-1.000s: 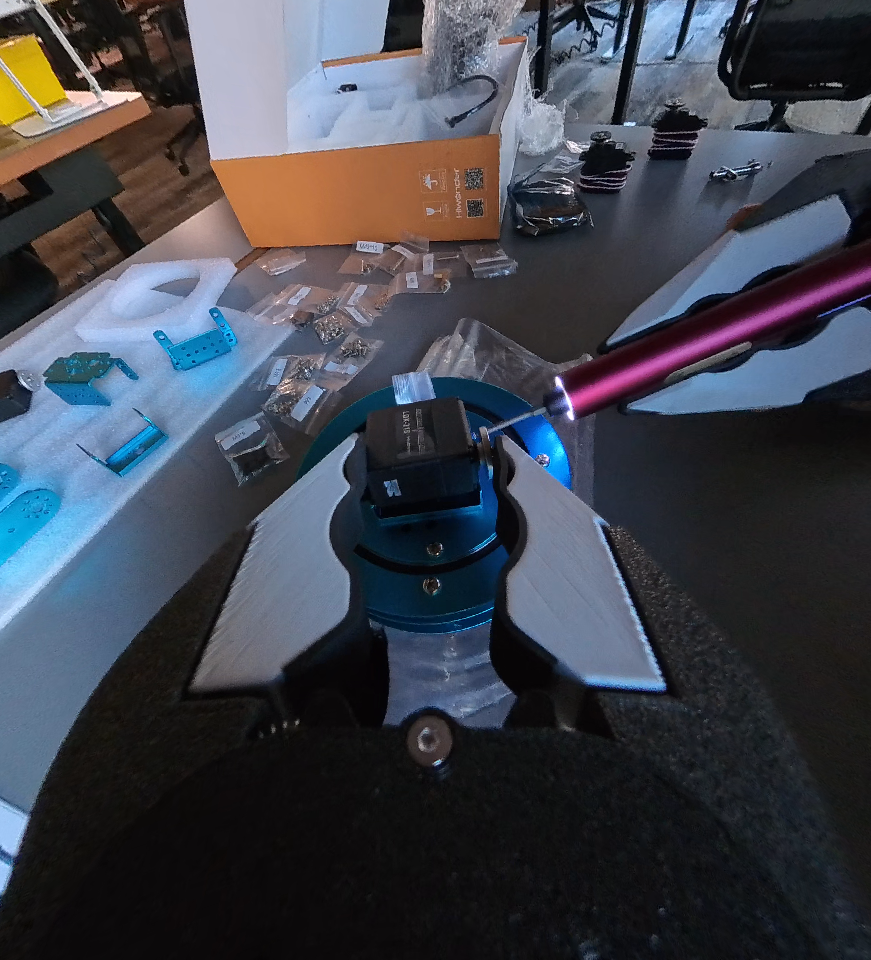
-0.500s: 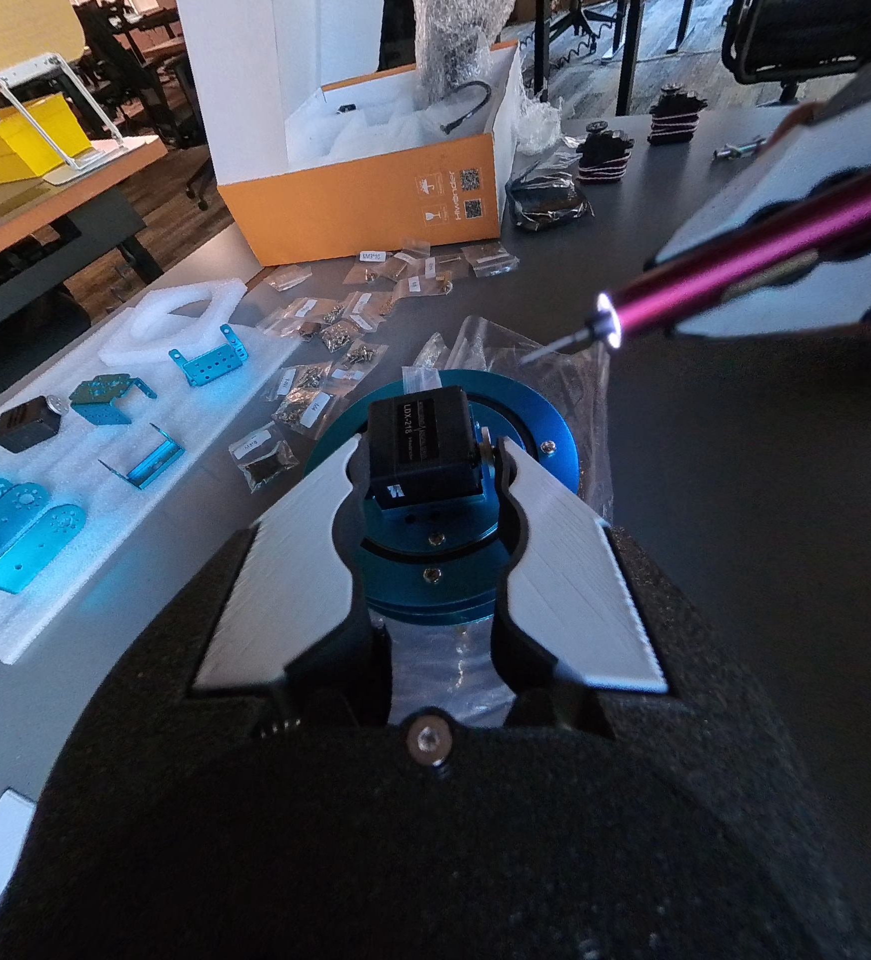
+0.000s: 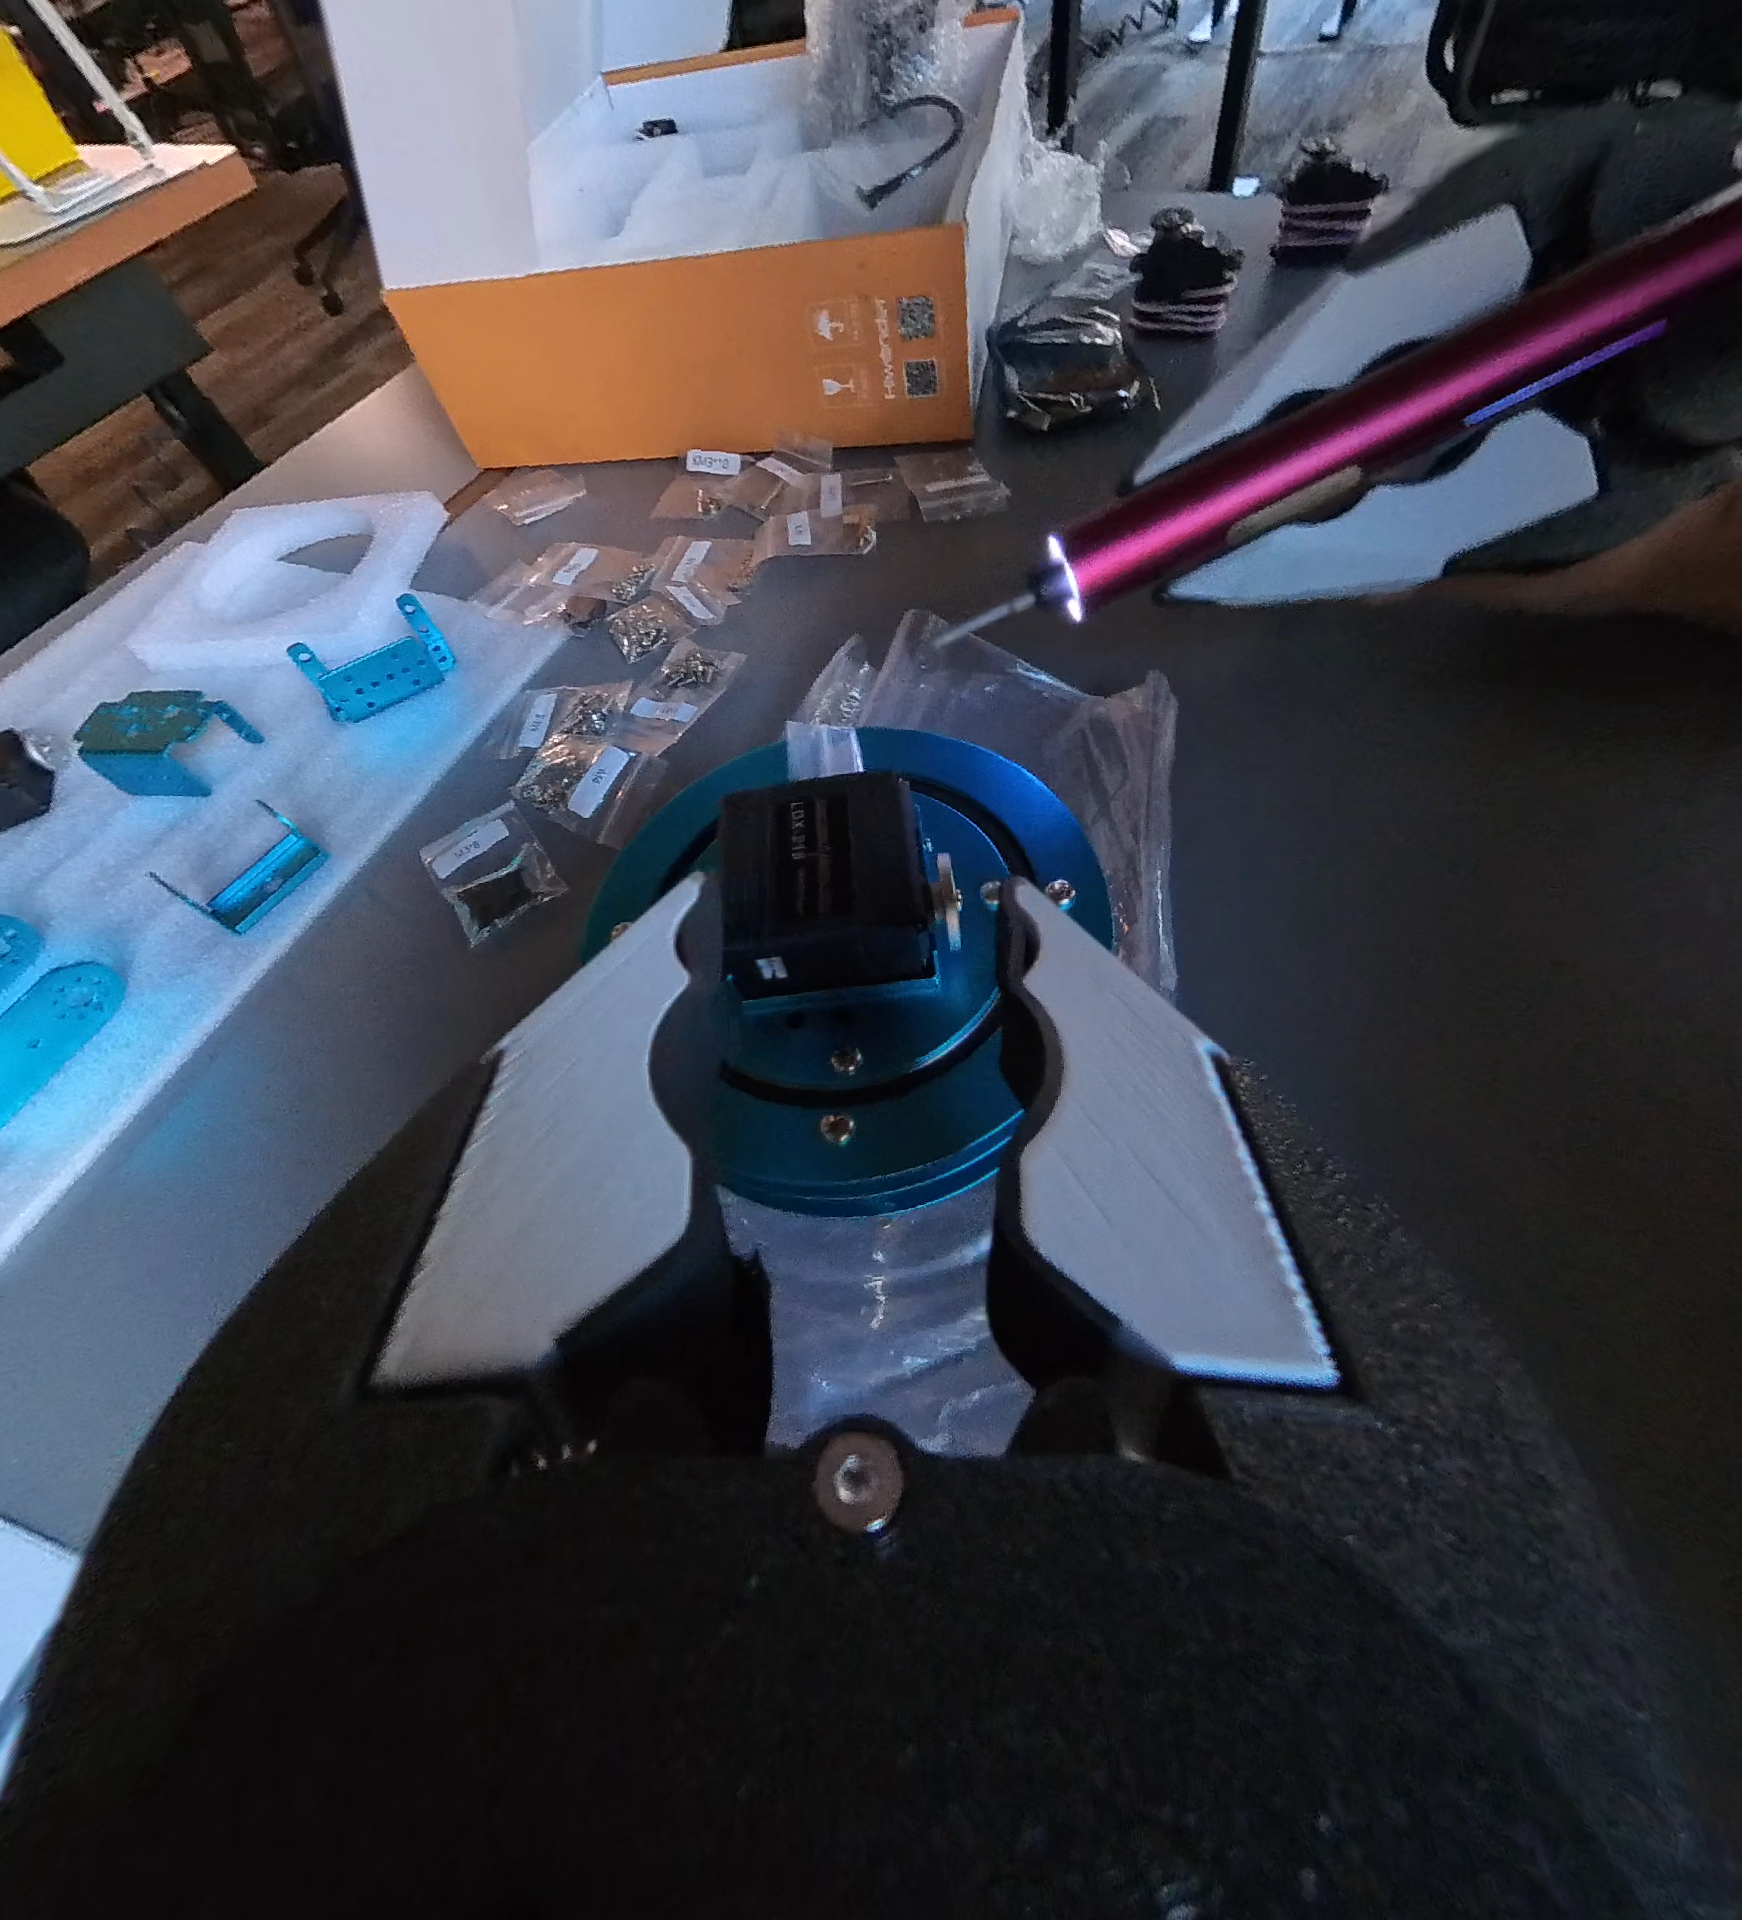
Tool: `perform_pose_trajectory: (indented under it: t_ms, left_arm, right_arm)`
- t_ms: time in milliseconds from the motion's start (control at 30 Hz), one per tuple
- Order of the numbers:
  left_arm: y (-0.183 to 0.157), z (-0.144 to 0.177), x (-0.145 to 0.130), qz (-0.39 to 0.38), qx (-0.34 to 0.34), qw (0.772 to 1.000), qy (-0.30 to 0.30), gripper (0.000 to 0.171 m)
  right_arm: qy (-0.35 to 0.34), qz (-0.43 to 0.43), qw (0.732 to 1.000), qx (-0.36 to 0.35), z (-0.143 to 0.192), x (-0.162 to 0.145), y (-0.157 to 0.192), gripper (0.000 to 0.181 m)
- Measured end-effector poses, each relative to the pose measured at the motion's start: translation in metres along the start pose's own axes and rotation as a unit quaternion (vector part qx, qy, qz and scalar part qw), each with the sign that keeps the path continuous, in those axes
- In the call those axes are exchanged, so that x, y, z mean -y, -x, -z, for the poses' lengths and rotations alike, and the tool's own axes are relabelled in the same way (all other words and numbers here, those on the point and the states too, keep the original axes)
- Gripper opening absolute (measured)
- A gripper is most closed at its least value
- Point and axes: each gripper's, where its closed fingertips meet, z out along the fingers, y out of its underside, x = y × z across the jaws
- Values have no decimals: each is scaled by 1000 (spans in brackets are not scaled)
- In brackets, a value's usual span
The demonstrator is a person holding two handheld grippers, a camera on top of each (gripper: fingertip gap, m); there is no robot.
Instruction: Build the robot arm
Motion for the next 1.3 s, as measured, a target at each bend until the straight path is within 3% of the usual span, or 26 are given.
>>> perform_pose_trajectory:
  t_ms: [200,300,467,567,867,933,1000,1067,1133,1233,1300]
  left_arm:
    - [7,-2,-3,22,11,999,24,70]
    - [7,-7,-2,26,1,999,38,52]
    - [8,-8,-1,36,-7,998,57,51]
    - [5,-6,2,39,-16,998,50,41]
    - [2,-1,0,39,-12,998,48,46]
    - [3,7,10,51,20,998,21,49]
    - [-10,18,29,109,42,992,-39,48]
    - [-44,23,43,213,12,971,-104,49]
    - [-86,23,56,309,-53,935,-168,54]
    - [-116,36,82,413,-128,853,-290,59]
    - [-131,46,94,435,-174,814,-342,60]
  right_arm:
    - [9,1,1000,15,-3,-1,10,22]
    - [11,9,1000,18,-3,-1,13,21]
    - [10,14,1000,14,0,1,12,21]
    - [5,7,1000,10,1,3,8,21]
    - [-3,14,1000,20,2,8,15,21]
    - [-20,14,999,21,4,17,17,23]
    - [-49,-54,997,32,9,35,16,23]
    - [-89,-161,983,11,17,59,6,21]
    - [-147,-268,952,2,28,84,5,21]
    - [-218,-444,867,54,42,115,22,21]
    - [-236,-516,818,91,48,128,37,21]
